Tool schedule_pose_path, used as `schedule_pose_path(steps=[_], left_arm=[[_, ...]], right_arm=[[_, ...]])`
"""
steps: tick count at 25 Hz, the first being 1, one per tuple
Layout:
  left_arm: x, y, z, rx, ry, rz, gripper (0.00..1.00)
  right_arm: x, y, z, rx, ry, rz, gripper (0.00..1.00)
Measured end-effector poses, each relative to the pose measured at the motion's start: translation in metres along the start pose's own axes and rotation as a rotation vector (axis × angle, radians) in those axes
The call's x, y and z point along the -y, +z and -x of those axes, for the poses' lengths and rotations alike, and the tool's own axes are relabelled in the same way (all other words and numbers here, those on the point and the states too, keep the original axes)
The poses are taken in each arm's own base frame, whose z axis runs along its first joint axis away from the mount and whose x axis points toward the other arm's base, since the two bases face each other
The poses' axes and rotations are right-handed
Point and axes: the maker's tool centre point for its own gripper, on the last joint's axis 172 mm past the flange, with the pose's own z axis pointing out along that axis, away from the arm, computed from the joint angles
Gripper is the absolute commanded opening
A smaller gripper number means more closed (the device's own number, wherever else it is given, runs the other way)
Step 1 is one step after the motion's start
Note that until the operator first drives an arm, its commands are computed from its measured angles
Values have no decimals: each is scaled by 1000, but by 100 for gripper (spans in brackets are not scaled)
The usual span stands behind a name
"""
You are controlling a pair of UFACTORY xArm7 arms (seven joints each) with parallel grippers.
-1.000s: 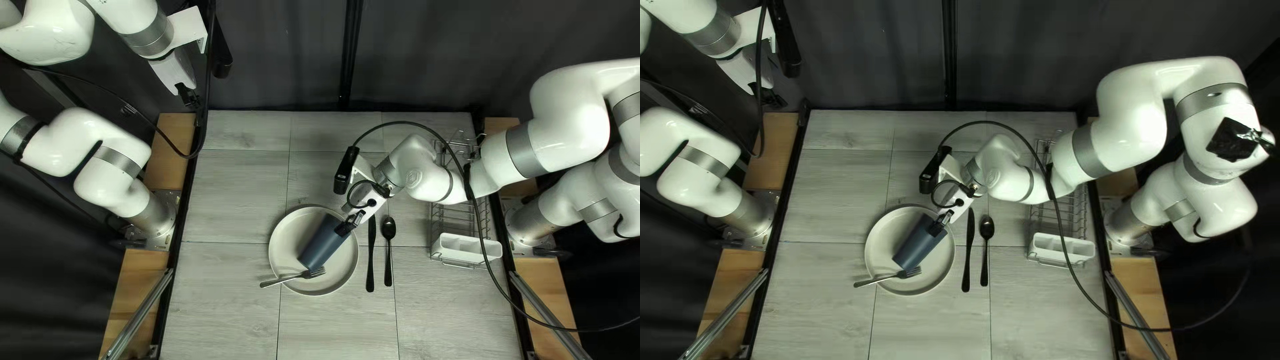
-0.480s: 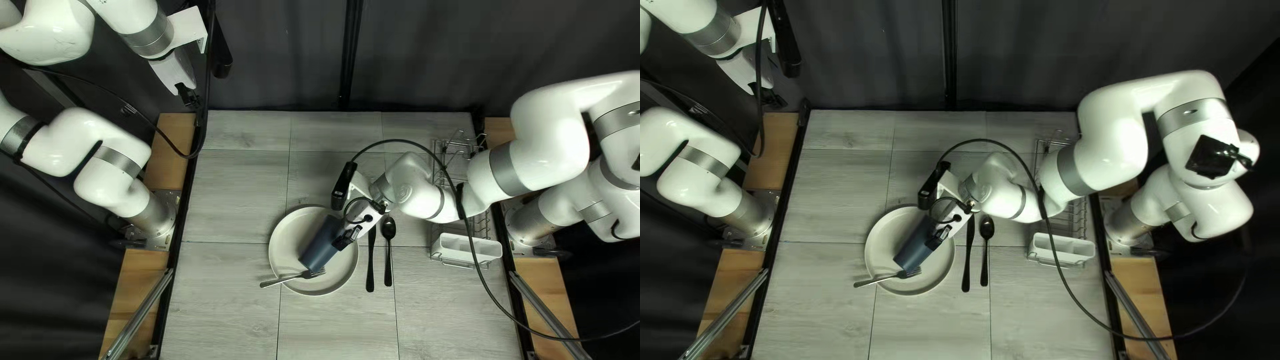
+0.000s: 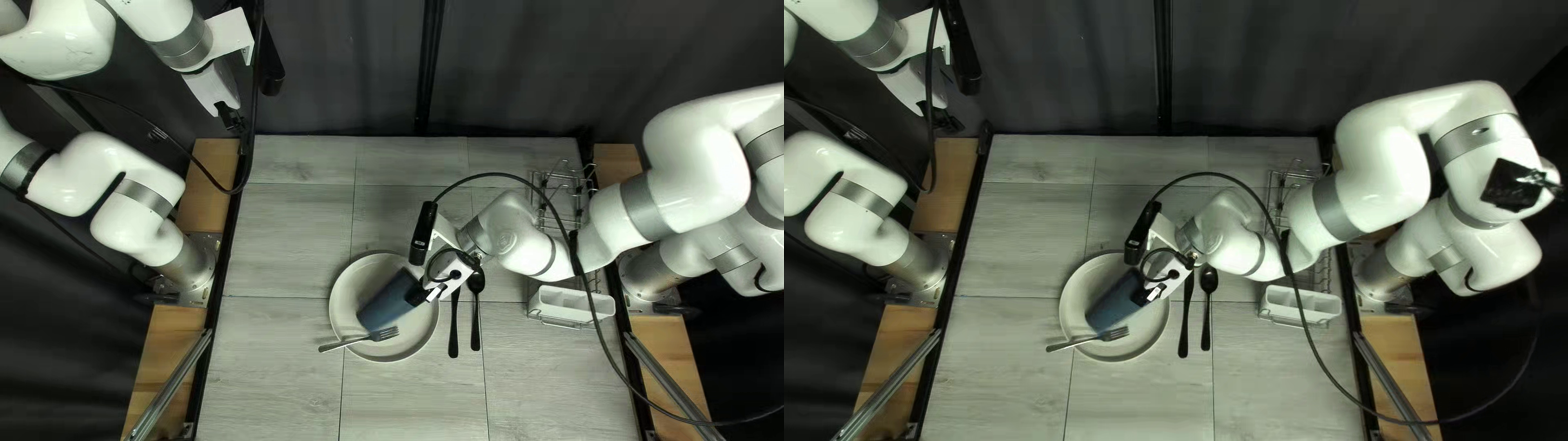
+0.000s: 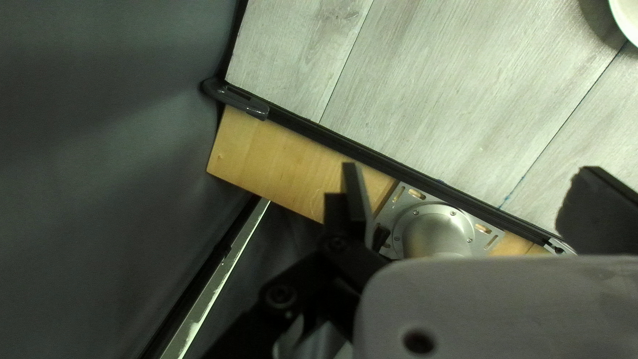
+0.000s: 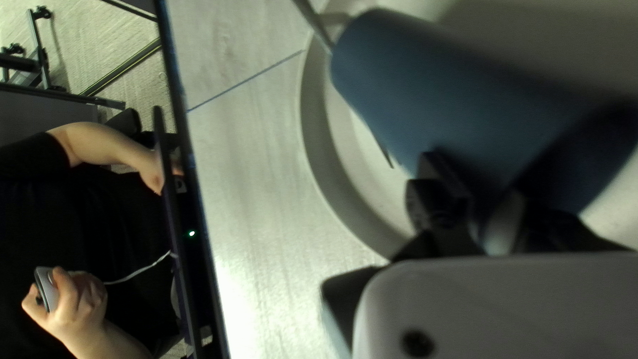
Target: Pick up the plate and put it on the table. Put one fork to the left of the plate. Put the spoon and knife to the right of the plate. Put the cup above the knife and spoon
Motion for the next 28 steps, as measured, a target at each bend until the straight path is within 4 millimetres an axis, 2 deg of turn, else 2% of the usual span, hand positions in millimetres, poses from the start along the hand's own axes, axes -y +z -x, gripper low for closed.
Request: schedule_pose_path(steps=[5, 9, 28], left_arm=[[0, 0, 0, 0, 0, 0, 100], [0, 0, 0, 0, 0, 0, 100], [0, 0, 0, 0, 0, 0, 100]], right_arm=[[18, -28, -14, 41, -48, 35, 0], [18, -46, -16, 62, -44, 61, 0], [19, -51, -14, 85, -59, 103, 0]])
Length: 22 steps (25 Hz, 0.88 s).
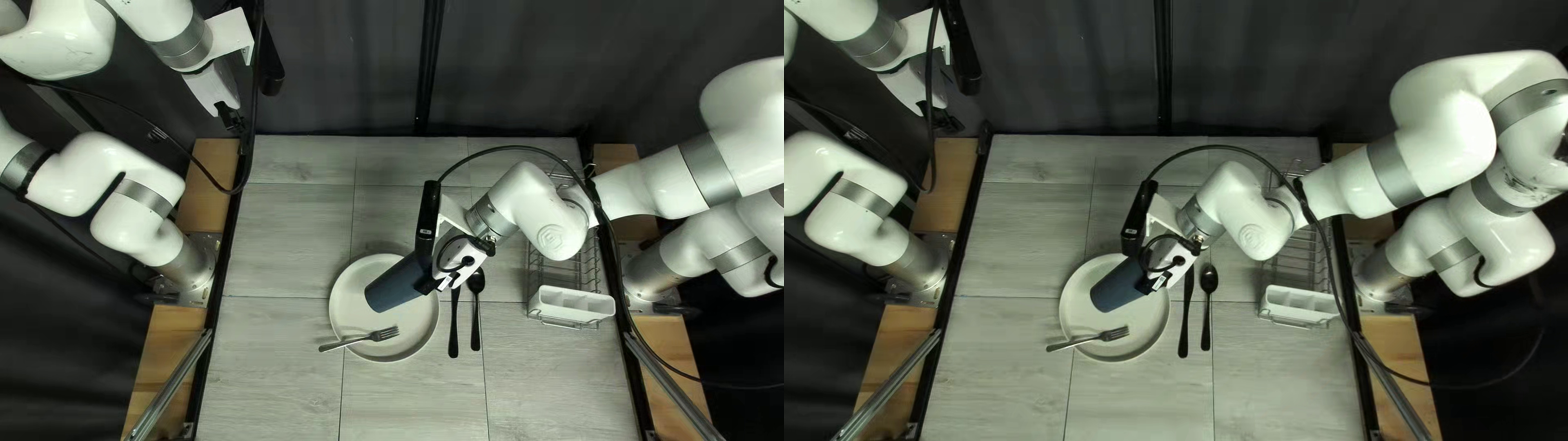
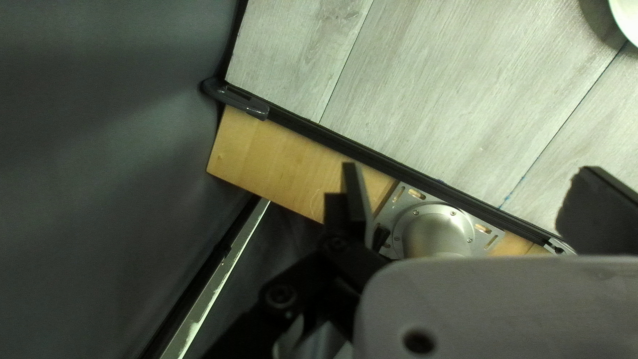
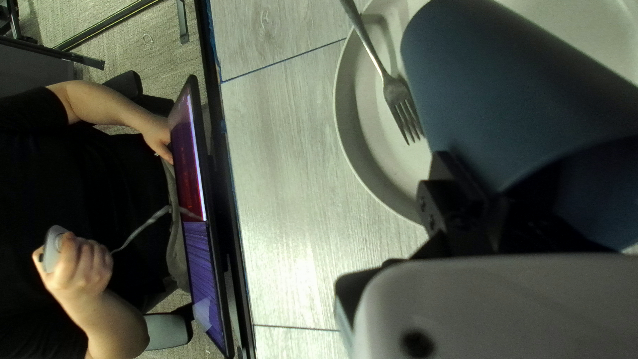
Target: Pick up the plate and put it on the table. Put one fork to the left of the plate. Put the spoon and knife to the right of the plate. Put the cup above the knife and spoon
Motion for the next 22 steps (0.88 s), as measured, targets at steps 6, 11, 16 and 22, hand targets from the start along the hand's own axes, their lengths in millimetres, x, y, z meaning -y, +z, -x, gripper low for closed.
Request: schedule_pose_path(steps=[6, 11, 16, 22], left_arm=[[0, 0, 0, 0, 0, 0, 100], [0, 0, 0, 0, 0, 0, 100], [0, 0, 0, 0, 0, 0, 100], [0, 0, 0, 0, 0, 0, 100]], right_arm=[[2, -29, 2, 43, 21, 92, 0], [-9, -64, 8, 110, 115, 227, 0], [-66, -96, 20, 157, 341, 503, 0], [-83, -99, 25, 177, 351, 562, 0]])
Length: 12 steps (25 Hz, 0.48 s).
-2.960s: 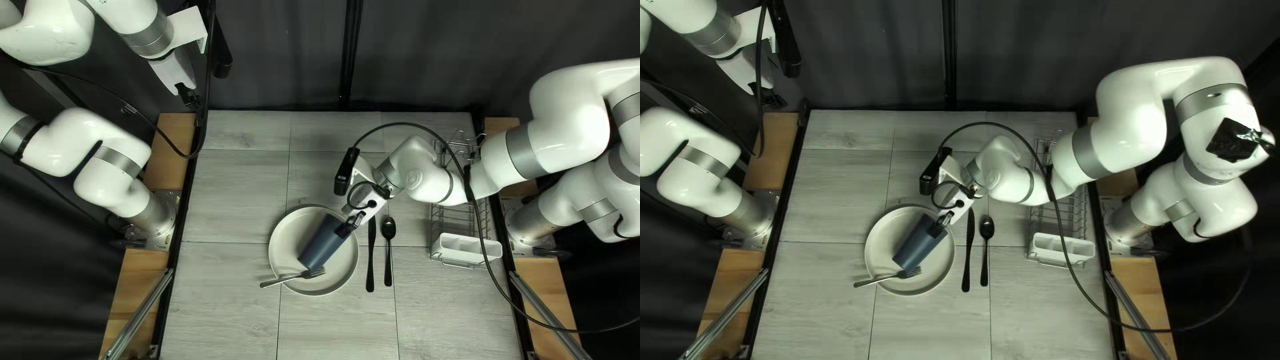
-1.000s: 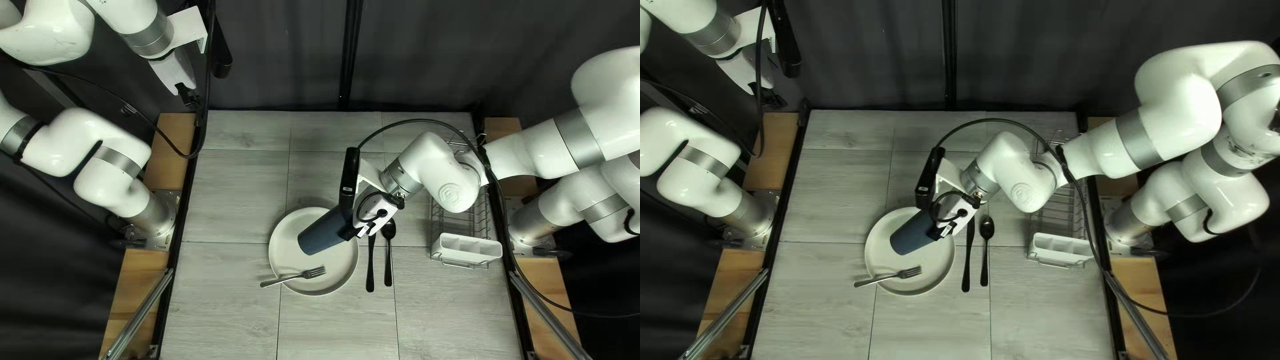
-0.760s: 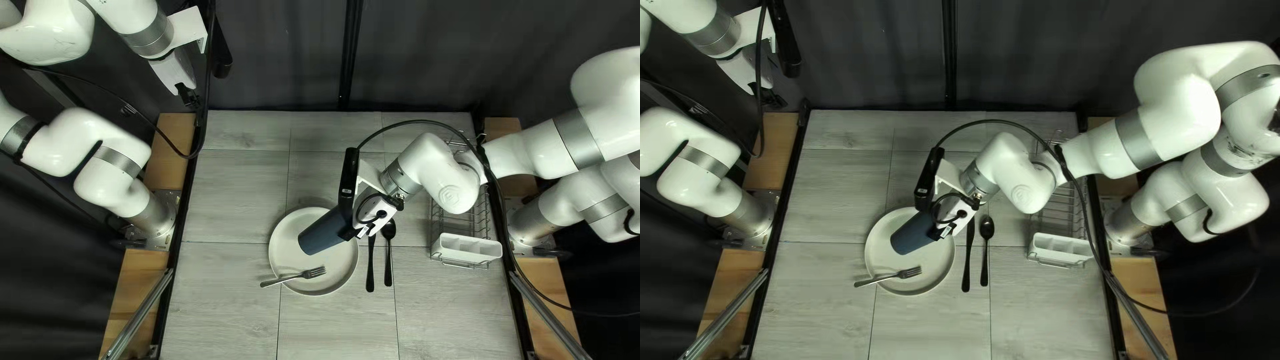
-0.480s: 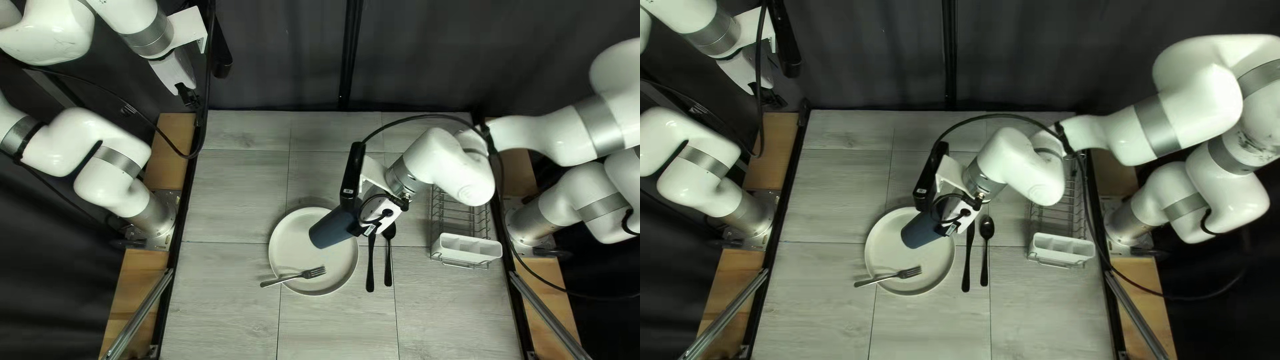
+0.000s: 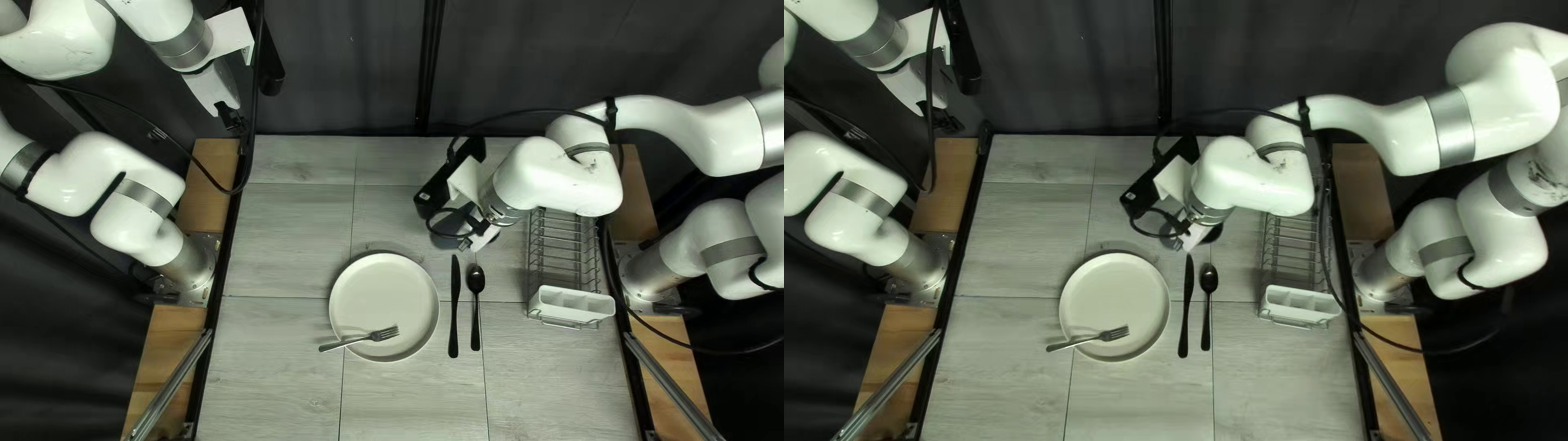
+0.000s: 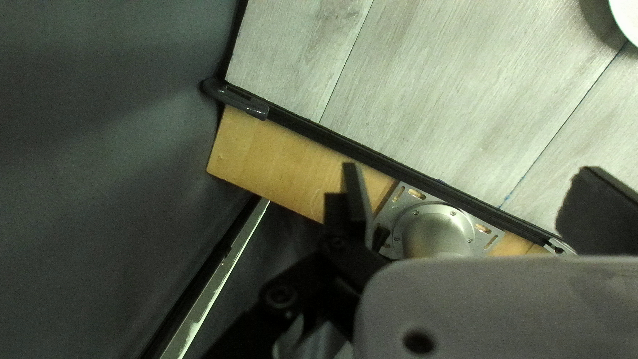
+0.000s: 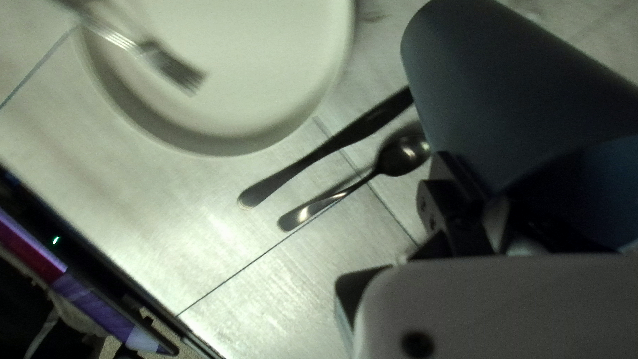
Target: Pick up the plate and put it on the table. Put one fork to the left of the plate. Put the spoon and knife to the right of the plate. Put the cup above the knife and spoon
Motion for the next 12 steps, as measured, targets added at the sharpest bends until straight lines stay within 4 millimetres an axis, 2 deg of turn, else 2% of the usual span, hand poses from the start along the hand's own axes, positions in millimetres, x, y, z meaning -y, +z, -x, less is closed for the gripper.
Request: schedule_pose_path(steps=[3, 12], left_arm=[[0, 0, 0, 0, 0, 0, 100], [0, 0, 0, 0, 0, 0, 100]], right_arm=[[-15, 11, -1, 62, -68, 19, 0], [-61, 42, -24, 349, -186, 47, 0]])
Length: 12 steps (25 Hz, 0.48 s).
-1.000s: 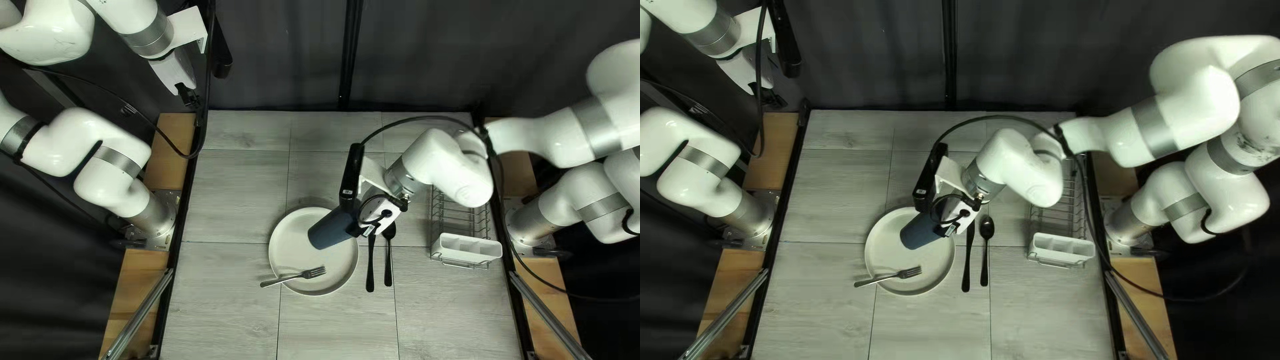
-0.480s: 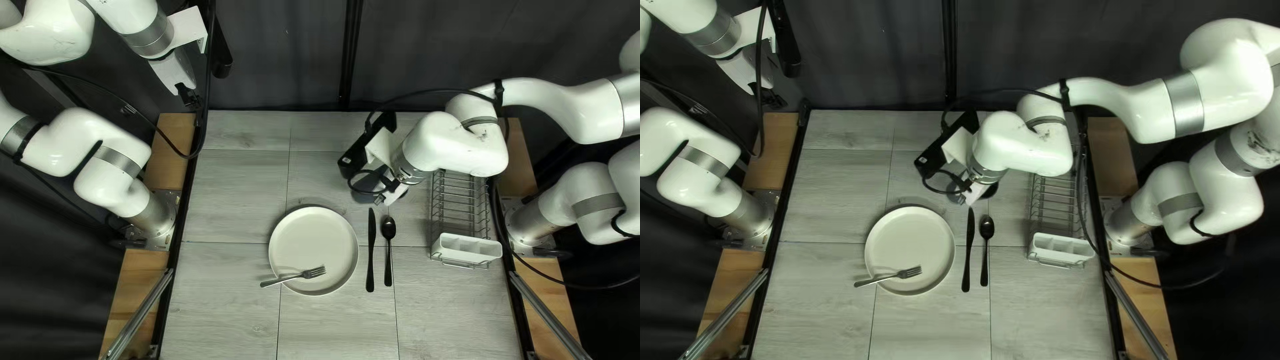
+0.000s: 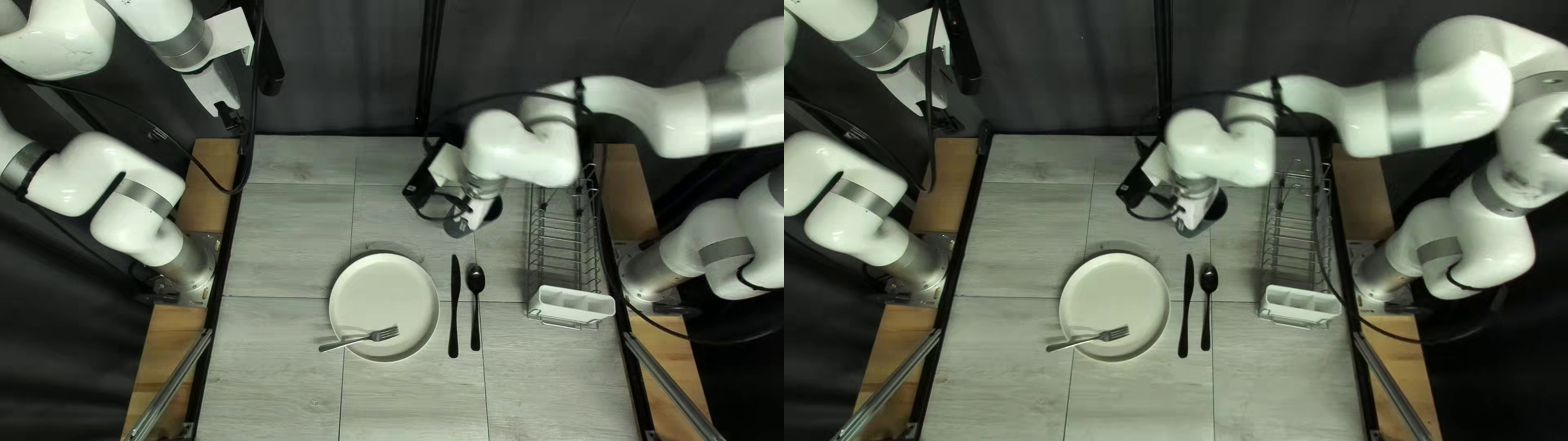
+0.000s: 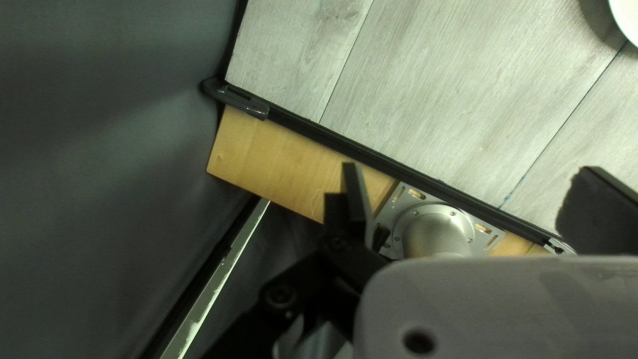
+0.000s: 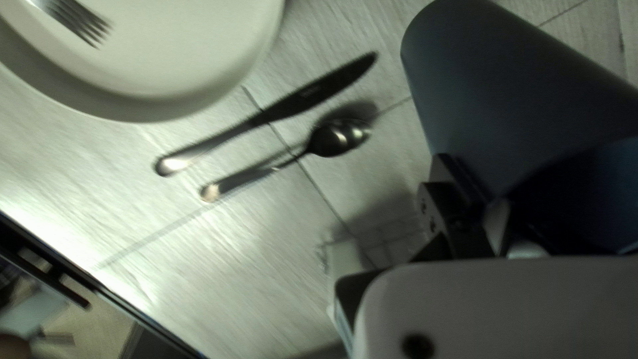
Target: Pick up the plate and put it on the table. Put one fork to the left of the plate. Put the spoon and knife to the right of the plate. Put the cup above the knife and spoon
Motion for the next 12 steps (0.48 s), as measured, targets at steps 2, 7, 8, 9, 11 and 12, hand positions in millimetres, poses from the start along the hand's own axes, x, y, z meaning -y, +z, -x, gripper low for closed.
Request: schedule_pose_path(steps=[2, 7, 8, 9, 11, 12], left_arm=[[0, 0, 0, 0, 0, 0, 100], [0, 0, 0, 0, 0, 0, 100], [0, 0, 0, 0, 0, 0, 100], [0, 0, 0, 0, 0, 0, 100], [0, 0, 0, 0, 0, 0, 100], [0, 0, 0, 0, 0, 0, 100]], right_arm=[[-7, 6, -3, 29, -7, -2, 0], [-21, 19, -10, 54, -1, -2, 0], [-23, 21, -12, 56, 0, -2, 0], [-25, 24, -14, 59, 1, -3, 0], [-29, 29, -17, 64, 3, -5, 0], [-31, 31, -17, 66, 4, -6, 0]])
